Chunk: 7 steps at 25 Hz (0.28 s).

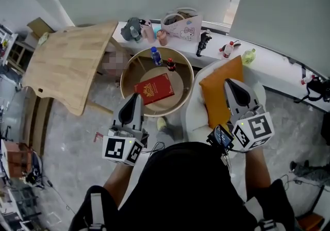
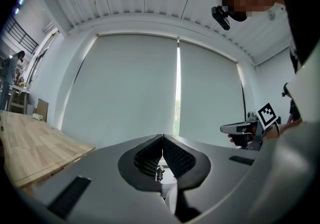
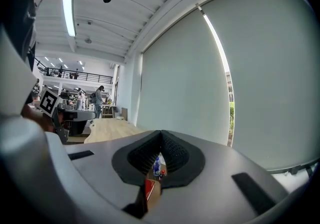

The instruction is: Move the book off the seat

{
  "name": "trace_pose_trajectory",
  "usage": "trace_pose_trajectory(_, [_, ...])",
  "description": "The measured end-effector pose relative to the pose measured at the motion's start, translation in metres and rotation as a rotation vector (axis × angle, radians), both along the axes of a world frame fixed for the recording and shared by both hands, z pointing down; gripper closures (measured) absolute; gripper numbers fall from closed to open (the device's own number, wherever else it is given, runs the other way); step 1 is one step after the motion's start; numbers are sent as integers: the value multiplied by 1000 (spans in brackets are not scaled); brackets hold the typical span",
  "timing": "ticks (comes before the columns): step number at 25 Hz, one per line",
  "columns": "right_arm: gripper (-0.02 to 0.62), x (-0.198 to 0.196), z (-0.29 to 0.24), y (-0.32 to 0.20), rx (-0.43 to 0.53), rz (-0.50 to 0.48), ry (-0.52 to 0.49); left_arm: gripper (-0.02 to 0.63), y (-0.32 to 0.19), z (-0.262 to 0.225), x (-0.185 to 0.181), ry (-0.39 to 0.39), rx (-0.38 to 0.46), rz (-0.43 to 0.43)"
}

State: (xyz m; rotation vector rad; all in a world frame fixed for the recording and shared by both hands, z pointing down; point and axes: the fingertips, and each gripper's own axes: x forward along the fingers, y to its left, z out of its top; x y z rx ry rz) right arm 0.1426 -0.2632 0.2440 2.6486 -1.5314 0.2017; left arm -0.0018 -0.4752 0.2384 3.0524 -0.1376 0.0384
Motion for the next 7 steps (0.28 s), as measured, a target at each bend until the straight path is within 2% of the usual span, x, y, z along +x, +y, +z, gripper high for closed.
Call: trace_pose_trajectory(7, [581,-1,1,-2,10,-7,10,592,5,-1,1,6,-20,0])
